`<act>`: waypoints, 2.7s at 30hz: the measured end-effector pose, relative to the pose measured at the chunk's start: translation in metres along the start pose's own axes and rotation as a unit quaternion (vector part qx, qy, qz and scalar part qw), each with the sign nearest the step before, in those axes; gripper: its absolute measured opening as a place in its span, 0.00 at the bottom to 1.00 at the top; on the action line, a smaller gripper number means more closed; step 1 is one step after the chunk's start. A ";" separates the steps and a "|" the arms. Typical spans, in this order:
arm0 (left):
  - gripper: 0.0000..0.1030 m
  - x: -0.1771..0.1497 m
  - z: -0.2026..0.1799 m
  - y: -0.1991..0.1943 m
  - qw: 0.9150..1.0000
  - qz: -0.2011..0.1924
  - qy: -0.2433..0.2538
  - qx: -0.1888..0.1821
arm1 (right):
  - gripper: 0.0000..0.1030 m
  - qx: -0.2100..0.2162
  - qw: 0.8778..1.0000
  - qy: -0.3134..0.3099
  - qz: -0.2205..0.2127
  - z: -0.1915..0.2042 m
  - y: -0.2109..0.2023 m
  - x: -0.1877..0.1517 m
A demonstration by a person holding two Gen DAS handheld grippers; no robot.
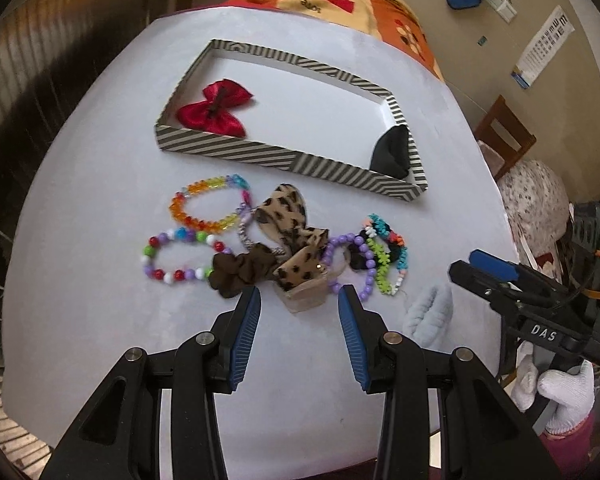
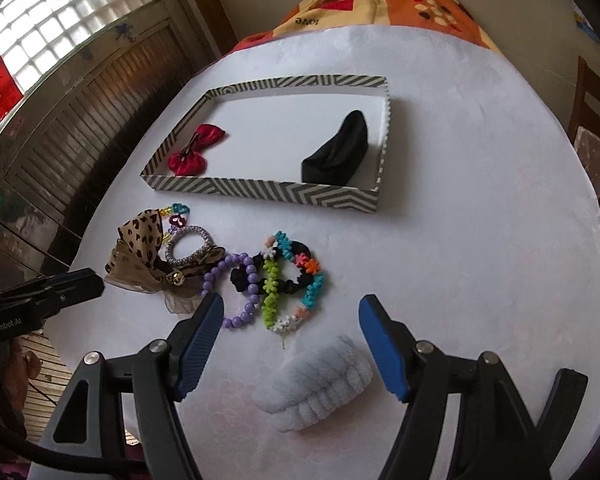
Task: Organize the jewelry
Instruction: 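Withdraw both open tools from the tray back to the jewelry pile, then grasp the leopard-print bow with the left tool while the right tool grasps the flower-bead bracelet, then carry the leopard bow and flower bracelet over the tray with both tools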
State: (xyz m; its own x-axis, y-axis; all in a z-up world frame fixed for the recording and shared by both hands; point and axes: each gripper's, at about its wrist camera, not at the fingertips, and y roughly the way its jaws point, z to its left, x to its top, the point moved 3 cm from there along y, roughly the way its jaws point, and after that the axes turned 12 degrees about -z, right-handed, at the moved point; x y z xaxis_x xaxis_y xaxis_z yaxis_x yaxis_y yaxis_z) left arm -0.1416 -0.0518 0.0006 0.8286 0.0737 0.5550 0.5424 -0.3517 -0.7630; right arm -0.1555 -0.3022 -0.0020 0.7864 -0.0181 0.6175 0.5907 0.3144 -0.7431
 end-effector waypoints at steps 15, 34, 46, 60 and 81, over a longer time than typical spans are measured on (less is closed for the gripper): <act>0.20 0.016 -0.014 0.045 0.999 0.016 0.028 0.007 | 0.61 -0.035 0.998 -0.043 0.024 -0.009 0.041 0.007; 0.00 0.037 -0.016 0.045 0.999 0.018 0.033 -0.008 | 0.11 0.035 0.999 -0.036 0.016 0.001 0.041 0.021; 0.00 0.079 -0.031 0.002 0.999 -0.033 0.025 -0.026 | 0.11 0.081 0.995 -0.013 -0.054 0.007 -0.018 0.060; 0.00 0.129 -0.021 -0.001 0.998 -0.055 0.001 -0.022 | 0.11 0.075 0.994 -0.024 -0.080 0.011 -0.030 0.095; 0.00 0.111 -0.012 0.023 1.000 -0.003 -0.028 -0.011 | 0.11 0.090 0.994 -0.030 -0.058 0.022 -0.009 0.091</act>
State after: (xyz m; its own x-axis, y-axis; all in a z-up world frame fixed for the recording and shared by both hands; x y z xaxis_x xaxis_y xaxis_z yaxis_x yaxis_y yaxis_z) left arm -0.0385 -0.0628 0.0483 0.8320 0.1276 0.5399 0.5447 -0.3719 -0.7516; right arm -0.0929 -0.2853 0.0666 0.6991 -0.0086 0.7149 0.6307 0.4786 -0.6109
